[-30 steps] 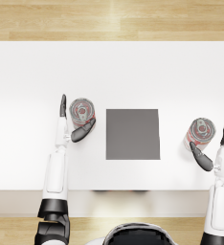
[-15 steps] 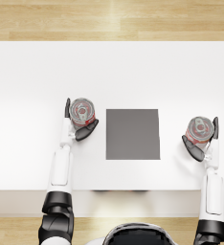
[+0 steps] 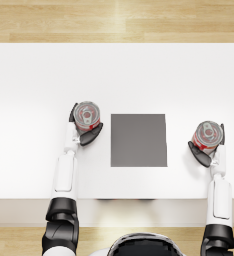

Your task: Pick up the red can on the left and place it in the middle, then pick up the red can on the right and place it on top of the can in the middle

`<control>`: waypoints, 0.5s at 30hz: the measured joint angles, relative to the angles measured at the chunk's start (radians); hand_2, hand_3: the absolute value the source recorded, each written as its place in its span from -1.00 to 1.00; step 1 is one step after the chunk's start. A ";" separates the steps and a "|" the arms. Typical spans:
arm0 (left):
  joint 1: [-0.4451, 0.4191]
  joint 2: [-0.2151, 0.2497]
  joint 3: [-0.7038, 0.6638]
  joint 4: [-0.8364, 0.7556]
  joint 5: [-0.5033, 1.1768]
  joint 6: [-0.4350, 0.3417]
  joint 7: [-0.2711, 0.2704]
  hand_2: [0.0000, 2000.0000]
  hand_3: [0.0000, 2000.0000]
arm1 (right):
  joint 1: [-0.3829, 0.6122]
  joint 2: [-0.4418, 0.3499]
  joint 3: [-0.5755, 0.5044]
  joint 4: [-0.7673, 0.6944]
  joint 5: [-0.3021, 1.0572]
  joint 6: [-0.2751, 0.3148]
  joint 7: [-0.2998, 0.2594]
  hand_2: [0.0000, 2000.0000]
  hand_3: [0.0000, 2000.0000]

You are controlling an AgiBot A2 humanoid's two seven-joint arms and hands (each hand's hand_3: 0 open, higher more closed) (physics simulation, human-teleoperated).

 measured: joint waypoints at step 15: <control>-0.120 -0.002 0.149 -0.435 0.000 -0.011 -0.005 1.00 0.52 | -0.028 -0.023 0.017 0.357 0.000 0.027 0.007 1.00 0.52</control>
